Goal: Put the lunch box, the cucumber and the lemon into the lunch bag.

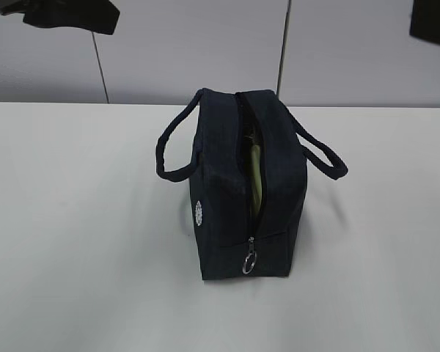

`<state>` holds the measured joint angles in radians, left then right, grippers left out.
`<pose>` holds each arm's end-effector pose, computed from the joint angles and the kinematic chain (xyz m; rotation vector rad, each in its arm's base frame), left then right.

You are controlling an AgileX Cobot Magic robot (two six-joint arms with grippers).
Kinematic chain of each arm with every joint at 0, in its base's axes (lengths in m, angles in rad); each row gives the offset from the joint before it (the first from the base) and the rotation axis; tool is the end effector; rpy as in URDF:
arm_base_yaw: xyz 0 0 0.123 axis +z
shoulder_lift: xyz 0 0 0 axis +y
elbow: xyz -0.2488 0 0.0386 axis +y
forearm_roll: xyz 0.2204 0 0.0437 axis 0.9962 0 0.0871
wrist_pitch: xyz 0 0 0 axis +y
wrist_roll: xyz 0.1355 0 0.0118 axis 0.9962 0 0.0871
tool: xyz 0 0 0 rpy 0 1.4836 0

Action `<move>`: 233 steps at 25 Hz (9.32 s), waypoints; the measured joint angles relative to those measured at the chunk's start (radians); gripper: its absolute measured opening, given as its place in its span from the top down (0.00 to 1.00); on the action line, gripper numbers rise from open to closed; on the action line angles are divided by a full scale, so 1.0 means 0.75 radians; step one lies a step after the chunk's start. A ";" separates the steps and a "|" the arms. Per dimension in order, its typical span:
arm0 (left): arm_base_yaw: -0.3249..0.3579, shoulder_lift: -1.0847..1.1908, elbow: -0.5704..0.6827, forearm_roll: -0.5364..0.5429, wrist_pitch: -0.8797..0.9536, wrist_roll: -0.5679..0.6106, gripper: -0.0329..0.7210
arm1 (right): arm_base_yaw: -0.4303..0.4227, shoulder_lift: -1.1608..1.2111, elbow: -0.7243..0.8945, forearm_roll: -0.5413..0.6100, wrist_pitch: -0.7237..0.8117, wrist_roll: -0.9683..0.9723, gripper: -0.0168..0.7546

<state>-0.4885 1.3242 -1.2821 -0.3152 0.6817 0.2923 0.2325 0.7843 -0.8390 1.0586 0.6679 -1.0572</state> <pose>0.2594 -0.1680 0.3314 0.6894 2.0970 -0.4645 0.1586 0.1130 0.3560 -0.7000 1.6592 0.5999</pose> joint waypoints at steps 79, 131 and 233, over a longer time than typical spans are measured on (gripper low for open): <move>-0.001 -0.382 0.006 0.403 0.299 -0.195 0.46 | 0.583 1.071 0.136 0.188 -0.620 0.465 0.43; -0.001 -0.382 0.006 0.399 0.361 -0.211 0.48 | 0.508 1.262 0.110 0.339 -0.761 0.465 0.57; -0.001 -0.110 0.194 -0.259 0.265 0.025 0.48 | 0.507 0.895 -0.010 0.242 -0.880 0.221 0.98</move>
<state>-0.4890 1.2415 -1.1369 -0.5097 0.8806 0.3109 0.6130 1.4556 -0.8462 1.2400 0.0077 -0.8915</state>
